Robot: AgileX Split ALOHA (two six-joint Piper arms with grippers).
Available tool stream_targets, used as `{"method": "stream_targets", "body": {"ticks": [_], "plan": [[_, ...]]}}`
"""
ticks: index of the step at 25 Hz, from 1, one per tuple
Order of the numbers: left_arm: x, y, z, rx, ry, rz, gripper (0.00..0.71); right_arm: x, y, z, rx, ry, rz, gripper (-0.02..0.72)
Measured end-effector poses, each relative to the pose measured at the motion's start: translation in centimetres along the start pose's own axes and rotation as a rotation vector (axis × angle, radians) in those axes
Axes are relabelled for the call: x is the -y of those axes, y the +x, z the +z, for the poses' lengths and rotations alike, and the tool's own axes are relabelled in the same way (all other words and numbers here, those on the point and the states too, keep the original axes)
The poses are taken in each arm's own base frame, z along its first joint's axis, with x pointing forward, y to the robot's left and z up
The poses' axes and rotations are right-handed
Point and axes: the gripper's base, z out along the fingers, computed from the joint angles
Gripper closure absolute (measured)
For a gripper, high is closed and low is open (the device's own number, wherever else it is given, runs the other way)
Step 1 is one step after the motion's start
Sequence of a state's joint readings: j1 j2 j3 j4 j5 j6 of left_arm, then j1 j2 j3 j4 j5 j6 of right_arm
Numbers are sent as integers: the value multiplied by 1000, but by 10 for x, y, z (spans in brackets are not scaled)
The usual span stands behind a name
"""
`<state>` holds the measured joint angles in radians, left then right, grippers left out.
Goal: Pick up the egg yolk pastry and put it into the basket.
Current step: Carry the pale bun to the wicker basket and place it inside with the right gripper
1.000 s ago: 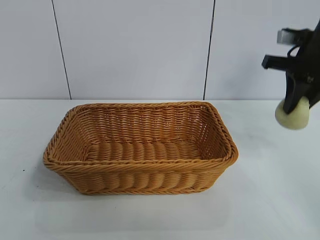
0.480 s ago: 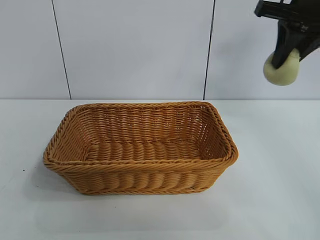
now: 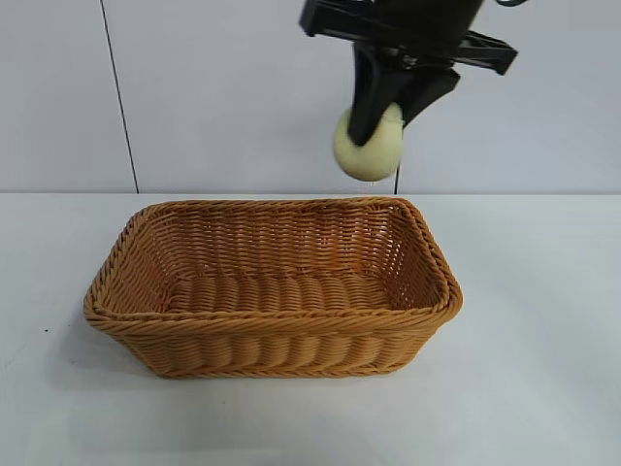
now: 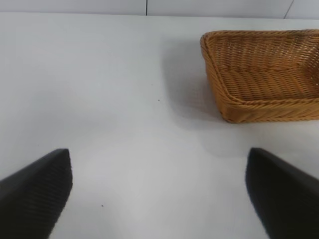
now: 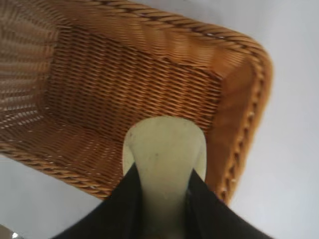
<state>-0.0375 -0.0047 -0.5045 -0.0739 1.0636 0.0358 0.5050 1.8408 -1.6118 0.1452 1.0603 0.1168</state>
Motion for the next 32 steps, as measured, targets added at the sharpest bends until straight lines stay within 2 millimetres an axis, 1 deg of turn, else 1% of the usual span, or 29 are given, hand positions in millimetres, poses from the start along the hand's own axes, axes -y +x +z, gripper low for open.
{"method": "stream_targets", "body": {"ticks": [3,5,7,9,15,18,21,24,26,29,32], "plan": [[0,0,0,0,0,0,16,-21,0,8,26,-23,-23,570],[0,0,0,0,0,0,16,-31,0,20,25,-31,-34,570],[0,0,0,0,0,0,16,-36,0,36,18,-34,-41,570],[0,0,0,0,0,0,16,-38,-1,54,6,-33,-32,570],[0,0,0,0,0,0,16,-31,1,110,-47,-8,-12,570],[0,0,0,0,0,0,16,-28,5,131,-86,6,-8,570],[0,0,0,0,0,0,16,-26,6,143,-91,12,-8,570],[0,0,0,0,0,0,16,-26,4,145,-66,9,2,563],[0,0,0,0,0,0,16,-26,3,145,-56,8,5,532],[0,0,0,0,0,0,16,-26,3,145,-56,8,10,433],[0,0,0,0,0,0,16,-26,3,145,-55,8,12,270]]}}
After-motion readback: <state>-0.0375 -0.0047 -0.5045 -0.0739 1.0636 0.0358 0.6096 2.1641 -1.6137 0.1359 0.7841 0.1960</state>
